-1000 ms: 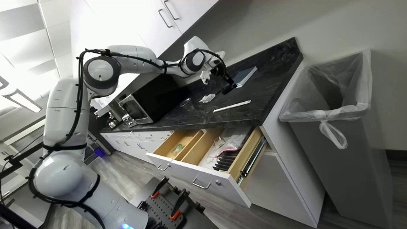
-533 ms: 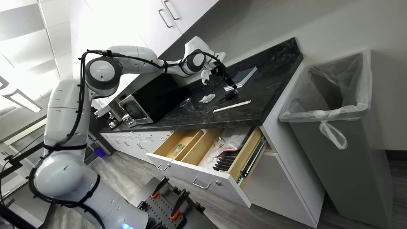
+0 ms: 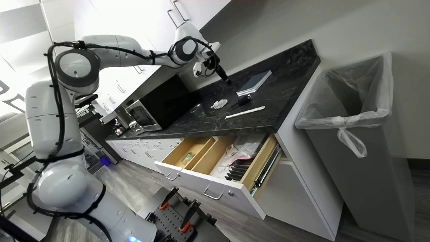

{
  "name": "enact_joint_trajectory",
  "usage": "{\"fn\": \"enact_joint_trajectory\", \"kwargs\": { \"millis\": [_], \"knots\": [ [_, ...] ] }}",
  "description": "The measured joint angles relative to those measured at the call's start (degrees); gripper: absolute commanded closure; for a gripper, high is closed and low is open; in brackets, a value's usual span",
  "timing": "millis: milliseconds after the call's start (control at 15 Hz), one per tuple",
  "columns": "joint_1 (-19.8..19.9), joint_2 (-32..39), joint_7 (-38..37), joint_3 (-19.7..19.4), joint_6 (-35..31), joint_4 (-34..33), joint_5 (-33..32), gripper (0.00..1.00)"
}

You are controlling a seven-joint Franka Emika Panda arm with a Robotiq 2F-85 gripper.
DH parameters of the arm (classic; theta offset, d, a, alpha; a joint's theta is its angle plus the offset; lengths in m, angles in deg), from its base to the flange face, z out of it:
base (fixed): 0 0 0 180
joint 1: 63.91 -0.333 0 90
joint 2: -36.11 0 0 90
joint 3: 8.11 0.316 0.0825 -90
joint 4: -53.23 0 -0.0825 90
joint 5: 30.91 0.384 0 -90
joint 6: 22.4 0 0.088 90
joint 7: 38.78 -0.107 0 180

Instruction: Move the black thing slightly to the right

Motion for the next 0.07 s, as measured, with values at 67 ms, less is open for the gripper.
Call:
{"fn": "enact_joint_trajectory", "kwargs": {
  "millis": [67],
  "knots": [
    [0.0,-2.0,0.0,0.1,1.0,1.8,0.0,0.0]
  ]
}}
